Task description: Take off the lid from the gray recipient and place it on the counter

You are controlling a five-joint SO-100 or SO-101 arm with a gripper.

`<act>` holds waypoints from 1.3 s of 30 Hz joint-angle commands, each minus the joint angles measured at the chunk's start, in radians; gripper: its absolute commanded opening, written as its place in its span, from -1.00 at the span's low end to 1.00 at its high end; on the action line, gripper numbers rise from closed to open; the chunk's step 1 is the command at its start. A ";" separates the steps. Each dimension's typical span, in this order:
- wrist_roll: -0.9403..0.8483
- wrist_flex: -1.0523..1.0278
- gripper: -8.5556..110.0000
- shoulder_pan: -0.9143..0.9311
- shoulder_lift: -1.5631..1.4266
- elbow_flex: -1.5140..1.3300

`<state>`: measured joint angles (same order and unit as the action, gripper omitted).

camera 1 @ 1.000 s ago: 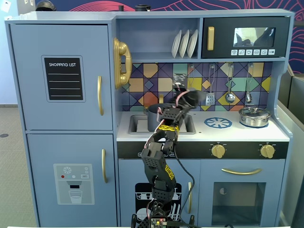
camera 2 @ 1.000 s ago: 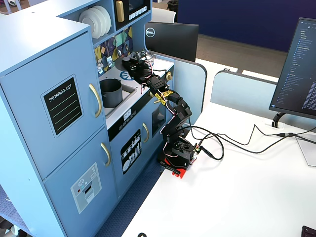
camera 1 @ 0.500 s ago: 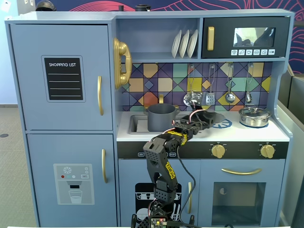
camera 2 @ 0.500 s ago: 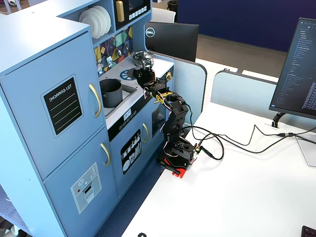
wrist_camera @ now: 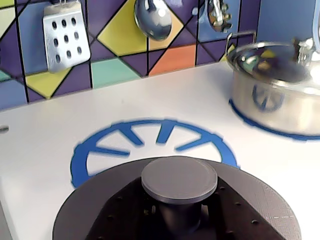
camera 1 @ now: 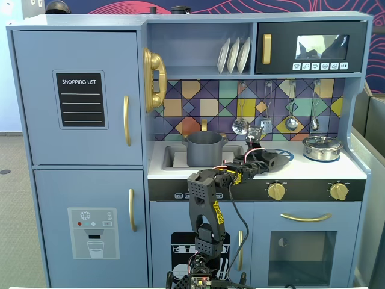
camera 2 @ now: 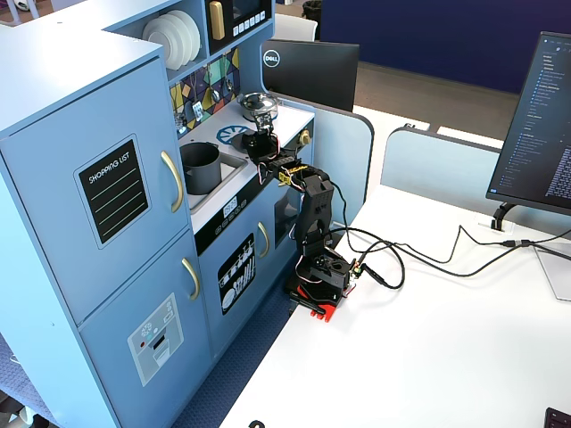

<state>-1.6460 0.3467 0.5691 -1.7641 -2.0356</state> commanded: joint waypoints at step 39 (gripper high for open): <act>0.043 -1.189 -0.86 -0.331 -1.081 -0.250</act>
<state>-1.5831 -0.7148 0.3099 -2.6707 -2.1997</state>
